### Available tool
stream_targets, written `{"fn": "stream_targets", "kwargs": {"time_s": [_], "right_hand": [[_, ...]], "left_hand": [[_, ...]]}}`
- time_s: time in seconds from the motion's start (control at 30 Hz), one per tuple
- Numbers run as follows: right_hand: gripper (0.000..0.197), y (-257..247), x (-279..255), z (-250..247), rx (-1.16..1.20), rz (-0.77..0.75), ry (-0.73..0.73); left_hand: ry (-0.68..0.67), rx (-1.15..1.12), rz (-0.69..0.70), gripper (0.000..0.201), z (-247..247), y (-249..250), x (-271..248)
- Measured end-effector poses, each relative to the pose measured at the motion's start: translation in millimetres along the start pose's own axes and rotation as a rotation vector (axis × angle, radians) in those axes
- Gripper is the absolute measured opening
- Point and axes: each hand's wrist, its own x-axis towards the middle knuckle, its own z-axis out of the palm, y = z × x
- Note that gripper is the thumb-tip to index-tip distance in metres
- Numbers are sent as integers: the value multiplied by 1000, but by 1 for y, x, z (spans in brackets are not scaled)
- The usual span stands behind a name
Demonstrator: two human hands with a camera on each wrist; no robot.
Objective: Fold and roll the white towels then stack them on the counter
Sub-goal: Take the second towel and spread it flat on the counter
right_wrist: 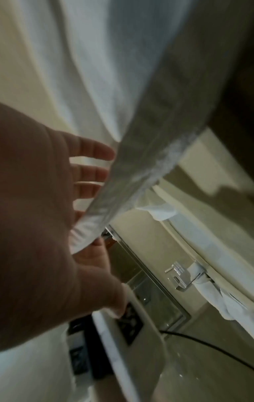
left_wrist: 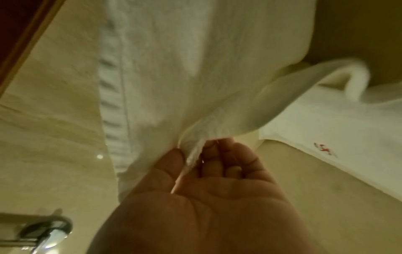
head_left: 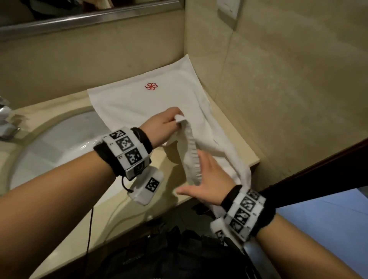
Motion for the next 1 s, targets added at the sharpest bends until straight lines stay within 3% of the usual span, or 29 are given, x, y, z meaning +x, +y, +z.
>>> {"fn": "stream_targets", "kwargs": {"time_s": [0.07,0.1,0.17,0.2,0.23,0.27,0.3,0.33,0.37,0.5,0.57,0.63,0.7,0.8,0.9,1.0], "right_hand": [[91,-11,13,13,41,93,44],[78,-11,27,12,74,112,-28],[51,-2,37,3,207,71,-557],[50,5,45,-4,186,24,-767],[46,5,40,-22,223,174,-800],[38,8,33,-39,224,158,-611],[30,5,32,-52,186,160,-176],[27,1,29,-66,70,95,131],[26,-1,17,-79,18,31,225],[6,-30,18,-111,-89,-195,201],[22,-40,11,-108,-99,-285,158],[34,-42,2,-92,-104,-279,59],[30,-37,-3,-72,-112,-249,-25],[24,-29,-13,-36,-127,-240,-142],[22,-28,-23,-8,-119,-242,-220],[24,-33,-22,10,-105,-206,-211]], "left_hand": [[15,70,32,8,1,9,1],[13,128,49,11,1,11,0],[18,277,68,18,-5,10,-5],[30,329,62,16,-11,5,-8],[51,367,45,11,-18,-1,-12],[76,391,27,7,-26,-7,-17],[101,406,1,6,-33,-11,-22],[117,416,-19,7,-39,-15,-28],[126,414,-27,13,-44,-15,-34],[160,330,34,44,-65,-1,-61],[186,259,36,43,-74,1,-74],[168,134,-55,41,-79,-5,-92],[55,66,-154,40,-74,-18,-112],[-127,172,-290,44,-55,-49,-148],[-221,266,-376,33,-31,-78,-167],[-247,394,-370,55,-7,-91,-166]]}}
